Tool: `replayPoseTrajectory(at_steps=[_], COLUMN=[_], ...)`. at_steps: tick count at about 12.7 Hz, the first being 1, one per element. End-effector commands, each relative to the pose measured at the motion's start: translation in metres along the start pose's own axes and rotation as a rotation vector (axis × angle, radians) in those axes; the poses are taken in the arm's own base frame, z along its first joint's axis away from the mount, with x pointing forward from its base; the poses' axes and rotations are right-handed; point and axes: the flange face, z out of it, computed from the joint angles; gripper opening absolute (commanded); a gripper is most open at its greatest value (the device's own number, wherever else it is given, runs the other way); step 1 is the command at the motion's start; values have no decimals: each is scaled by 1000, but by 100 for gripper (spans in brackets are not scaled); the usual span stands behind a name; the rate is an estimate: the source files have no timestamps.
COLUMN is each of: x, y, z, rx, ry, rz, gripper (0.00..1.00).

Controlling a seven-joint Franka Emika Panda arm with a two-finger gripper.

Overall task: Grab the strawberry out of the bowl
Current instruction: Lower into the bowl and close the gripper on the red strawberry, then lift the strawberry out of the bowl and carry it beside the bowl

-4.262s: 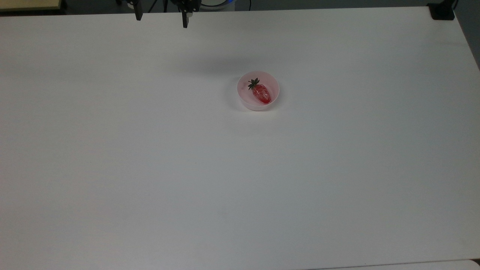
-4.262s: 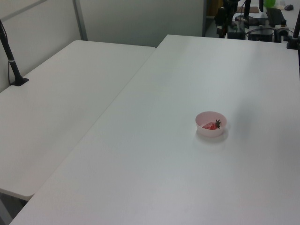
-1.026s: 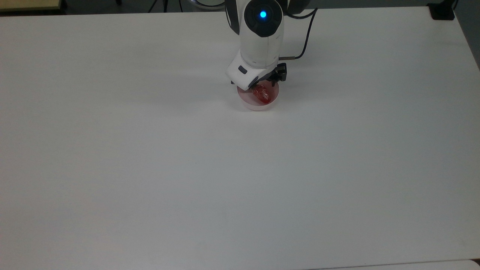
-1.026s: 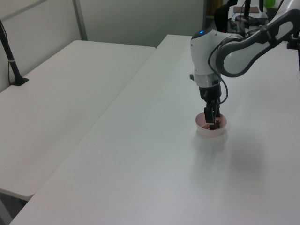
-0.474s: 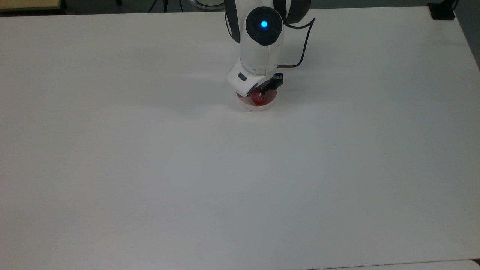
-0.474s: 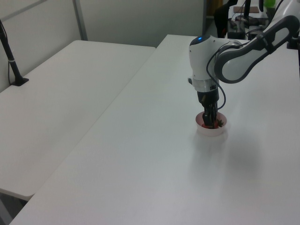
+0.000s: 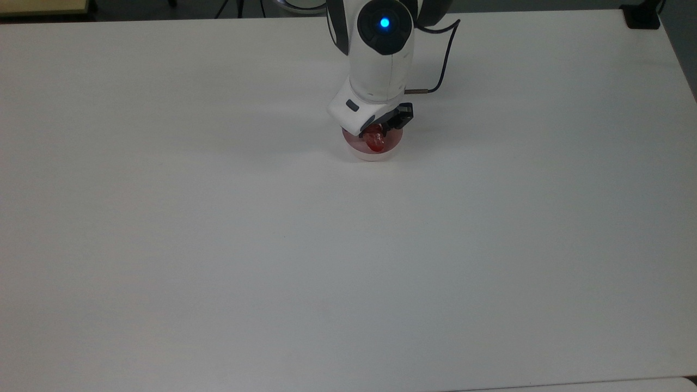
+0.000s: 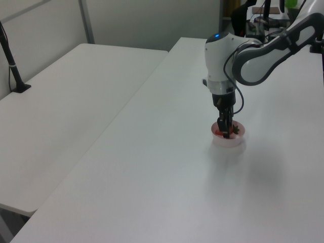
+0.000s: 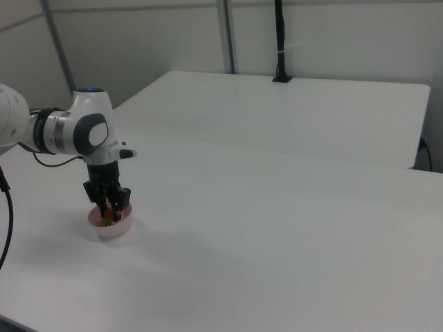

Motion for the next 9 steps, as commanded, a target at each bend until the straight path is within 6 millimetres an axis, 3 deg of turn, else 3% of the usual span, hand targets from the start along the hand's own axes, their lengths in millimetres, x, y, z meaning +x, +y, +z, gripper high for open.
replayPoseTrajectory(at_steps=[1, 4, 6, 8, 9], x=[-12, -18, -28, -36, -38], y=[0, 10, 47, 77, 110], z=[-33, -66, -90, -98, -100], rx=[-22, -32, -41, -46, -43], ry=[39, 38, 21, -7, -12], rz=[0, -14, -28, -49, -70], gripper=[30, 30, 30, 30, 30])
